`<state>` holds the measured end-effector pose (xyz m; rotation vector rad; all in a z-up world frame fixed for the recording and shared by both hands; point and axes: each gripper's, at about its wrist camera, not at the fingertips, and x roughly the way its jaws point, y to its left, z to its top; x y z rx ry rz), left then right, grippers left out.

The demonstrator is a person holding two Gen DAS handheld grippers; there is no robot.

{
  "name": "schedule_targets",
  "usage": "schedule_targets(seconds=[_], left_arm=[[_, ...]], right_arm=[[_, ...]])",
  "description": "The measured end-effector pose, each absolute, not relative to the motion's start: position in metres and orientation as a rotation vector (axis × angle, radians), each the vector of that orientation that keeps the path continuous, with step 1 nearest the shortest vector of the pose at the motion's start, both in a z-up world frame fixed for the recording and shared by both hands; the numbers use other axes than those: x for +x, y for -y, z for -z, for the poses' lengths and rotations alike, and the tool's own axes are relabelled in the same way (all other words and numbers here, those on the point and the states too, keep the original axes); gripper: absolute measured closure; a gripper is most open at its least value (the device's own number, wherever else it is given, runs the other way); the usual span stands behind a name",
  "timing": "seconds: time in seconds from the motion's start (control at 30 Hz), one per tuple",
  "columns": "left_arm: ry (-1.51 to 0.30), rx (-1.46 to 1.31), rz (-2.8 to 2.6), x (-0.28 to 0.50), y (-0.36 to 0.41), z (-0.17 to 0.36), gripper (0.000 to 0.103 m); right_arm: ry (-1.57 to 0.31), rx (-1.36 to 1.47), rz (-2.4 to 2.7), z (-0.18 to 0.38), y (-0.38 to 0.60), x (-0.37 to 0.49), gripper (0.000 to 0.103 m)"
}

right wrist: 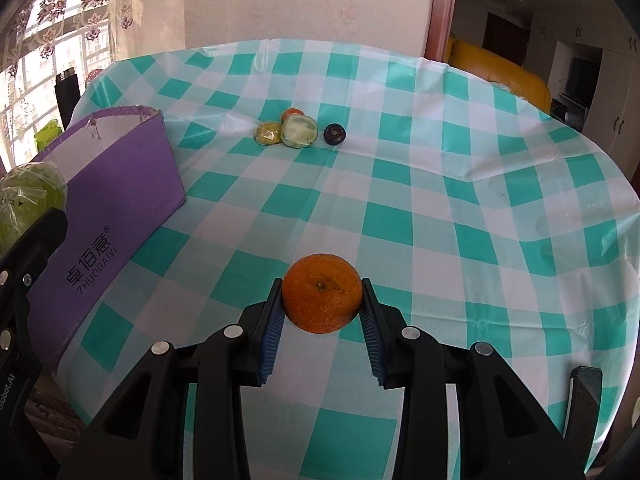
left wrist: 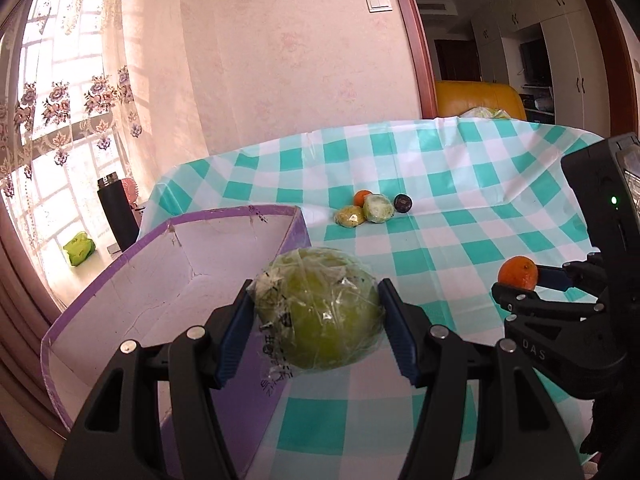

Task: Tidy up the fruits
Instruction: 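Open both grippers to drop the orange and bagged green fruit in the box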

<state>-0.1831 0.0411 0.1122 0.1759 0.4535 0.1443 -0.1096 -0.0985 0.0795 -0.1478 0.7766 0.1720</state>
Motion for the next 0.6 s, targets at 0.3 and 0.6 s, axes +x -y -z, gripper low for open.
schedule_targets(seconds=[0.3, 0.6], left_arm=[[-0.466, 0.136, -0.217, -0.202, -0.093, -0.143, 0.042], [-0.489, 0.087, -0.343, -0.208, -0.156, -0.151, 0.042]], right_arm=[[-0.726, -0.228, -0.261, -0.110, 0.052, -0.123, 0.066], [-0.642, -0.291, -0.400, -0.145, -0.010, -0.130, 0.066]])
